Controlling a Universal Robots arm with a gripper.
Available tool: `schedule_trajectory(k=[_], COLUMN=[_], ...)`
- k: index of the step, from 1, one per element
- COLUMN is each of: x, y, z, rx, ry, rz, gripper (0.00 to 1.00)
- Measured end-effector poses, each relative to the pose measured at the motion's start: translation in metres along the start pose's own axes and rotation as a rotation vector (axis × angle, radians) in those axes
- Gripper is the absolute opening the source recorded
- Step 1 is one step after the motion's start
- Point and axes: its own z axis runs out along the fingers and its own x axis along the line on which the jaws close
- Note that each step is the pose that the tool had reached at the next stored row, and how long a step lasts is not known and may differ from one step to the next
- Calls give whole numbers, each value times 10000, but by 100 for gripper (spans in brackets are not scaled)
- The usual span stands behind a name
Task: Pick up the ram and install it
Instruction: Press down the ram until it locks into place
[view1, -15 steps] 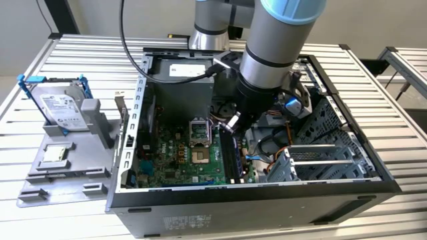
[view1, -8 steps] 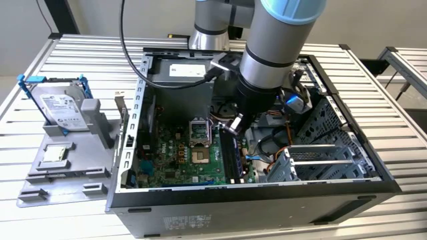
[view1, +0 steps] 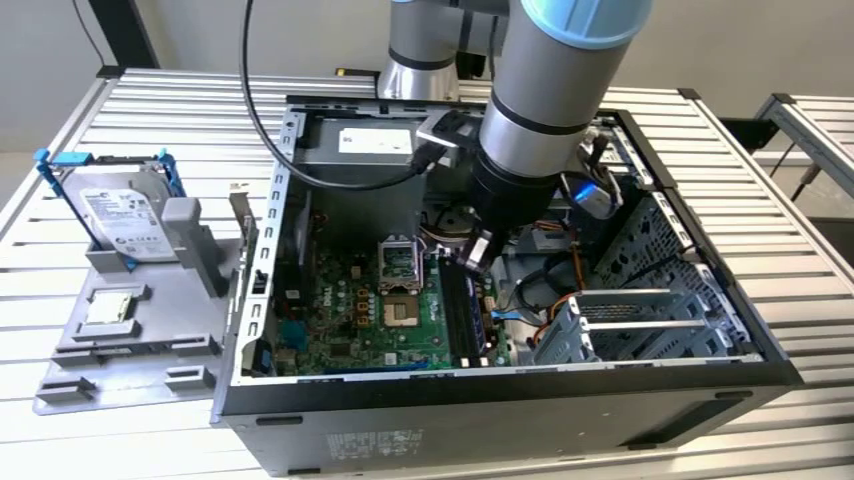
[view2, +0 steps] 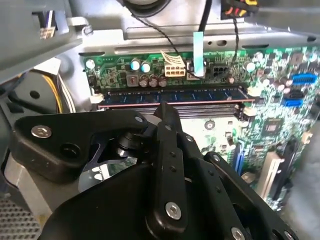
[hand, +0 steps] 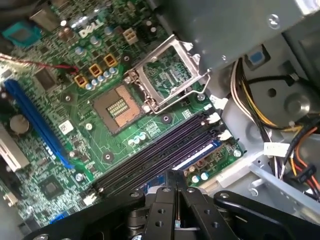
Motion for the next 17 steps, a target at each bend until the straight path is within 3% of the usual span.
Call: schedule_trajectory(k=[17], x=[-1], y=[-1], z=[9], rx=[12], ry=[54], rz=[-3081], gripper=[0])
